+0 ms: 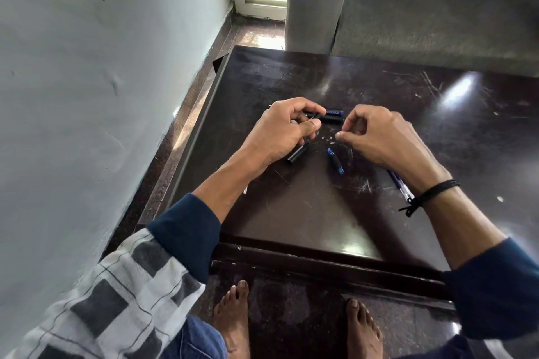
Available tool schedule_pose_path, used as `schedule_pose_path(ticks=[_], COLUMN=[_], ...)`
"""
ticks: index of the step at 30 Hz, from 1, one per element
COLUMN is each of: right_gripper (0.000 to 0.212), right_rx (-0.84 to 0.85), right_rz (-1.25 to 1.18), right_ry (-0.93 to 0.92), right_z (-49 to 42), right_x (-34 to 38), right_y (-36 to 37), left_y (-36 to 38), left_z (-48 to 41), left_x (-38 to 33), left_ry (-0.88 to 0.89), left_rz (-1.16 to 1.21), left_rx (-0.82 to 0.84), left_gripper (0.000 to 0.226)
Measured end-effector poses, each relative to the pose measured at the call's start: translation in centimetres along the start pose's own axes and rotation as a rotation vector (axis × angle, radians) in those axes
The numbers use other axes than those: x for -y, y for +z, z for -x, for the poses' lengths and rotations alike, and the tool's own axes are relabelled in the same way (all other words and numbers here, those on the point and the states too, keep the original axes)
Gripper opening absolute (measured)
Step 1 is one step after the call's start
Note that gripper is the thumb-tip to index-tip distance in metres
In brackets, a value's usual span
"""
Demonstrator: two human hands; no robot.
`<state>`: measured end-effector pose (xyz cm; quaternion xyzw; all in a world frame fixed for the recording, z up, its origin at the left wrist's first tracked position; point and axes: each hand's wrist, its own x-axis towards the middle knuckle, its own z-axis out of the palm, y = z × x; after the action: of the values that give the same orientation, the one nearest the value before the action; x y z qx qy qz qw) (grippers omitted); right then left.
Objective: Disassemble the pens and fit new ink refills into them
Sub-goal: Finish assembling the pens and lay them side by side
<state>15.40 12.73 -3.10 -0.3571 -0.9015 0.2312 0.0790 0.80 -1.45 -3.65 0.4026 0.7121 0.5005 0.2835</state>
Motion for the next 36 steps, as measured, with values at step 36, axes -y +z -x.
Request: schedule_pose_path(ticks=[36], right_gripper=[0.034], right_rx=[0.225], right_rz=[0.094], right_ry=[-0.62], right_z=[2.6], right_x=[3.9], right_y=[4.2], left_y=[-0.3], left_z=[-0.7], left_x=[0.1], left_ry=[-0.048], left_rz=[0.048], left_rx=[-0.392], left_gripper=[0.015])
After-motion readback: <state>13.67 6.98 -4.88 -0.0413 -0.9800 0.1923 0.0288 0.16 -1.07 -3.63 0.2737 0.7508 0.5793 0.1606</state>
